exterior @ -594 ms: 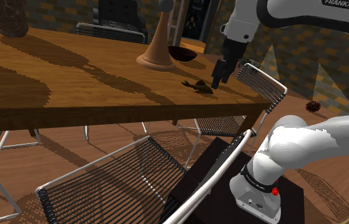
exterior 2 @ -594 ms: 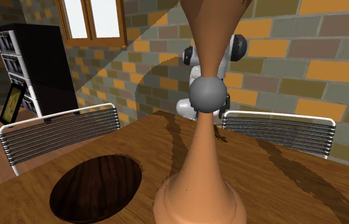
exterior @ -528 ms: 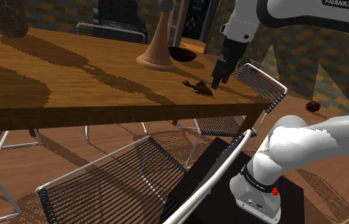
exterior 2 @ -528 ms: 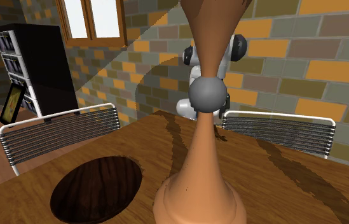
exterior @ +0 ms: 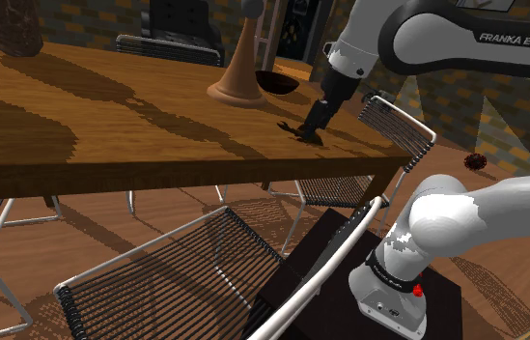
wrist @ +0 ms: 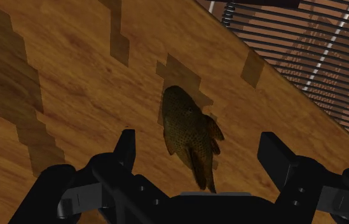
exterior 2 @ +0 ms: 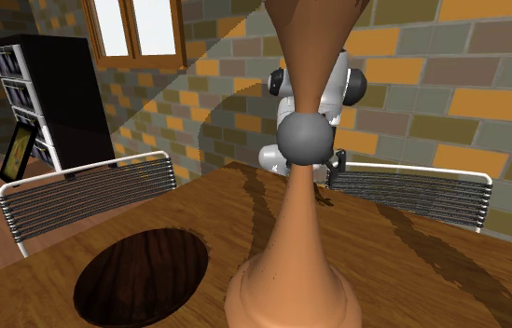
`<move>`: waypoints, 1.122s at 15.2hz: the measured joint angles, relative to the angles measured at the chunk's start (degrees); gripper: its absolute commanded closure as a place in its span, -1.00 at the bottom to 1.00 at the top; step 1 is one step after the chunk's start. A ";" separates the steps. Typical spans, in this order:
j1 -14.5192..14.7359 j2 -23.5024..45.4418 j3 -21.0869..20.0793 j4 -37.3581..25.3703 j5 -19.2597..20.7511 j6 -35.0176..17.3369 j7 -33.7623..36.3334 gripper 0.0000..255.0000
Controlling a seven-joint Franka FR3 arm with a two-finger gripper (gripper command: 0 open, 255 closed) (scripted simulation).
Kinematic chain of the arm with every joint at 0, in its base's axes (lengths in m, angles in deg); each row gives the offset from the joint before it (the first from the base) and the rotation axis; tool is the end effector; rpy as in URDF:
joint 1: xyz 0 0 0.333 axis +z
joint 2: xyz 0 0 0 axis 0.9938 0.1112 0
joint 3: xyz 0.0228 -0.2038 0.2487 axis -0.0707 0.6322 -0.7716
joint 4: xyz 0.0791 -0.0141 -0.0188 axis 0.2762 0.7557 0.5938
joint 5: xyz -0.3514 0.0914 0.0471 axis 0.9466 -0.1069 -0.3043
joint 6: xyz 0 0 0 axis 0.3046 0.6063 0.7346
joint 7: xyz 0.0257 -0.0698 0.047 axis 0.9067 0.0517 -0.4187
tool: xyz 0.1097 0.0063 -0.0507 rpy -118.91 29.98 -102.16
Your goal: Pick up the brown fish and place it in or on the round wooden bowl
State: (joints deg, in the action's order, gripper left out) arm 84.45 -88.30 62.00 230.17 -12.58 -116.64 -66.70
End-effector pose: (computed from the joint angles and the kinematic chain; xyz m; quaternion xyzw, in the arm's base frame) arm 0.2777 0.0463 0.5355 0.9965 0.0259 0.0710 0.0350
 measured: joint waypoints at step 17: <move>-0.02 0.32 -0.04 2.44 0.02 -2.98 -0.04 1.00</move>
State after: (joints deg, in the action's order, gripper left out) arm 84.43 -87.98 61.97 232.61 -12.56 -119.62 -66.74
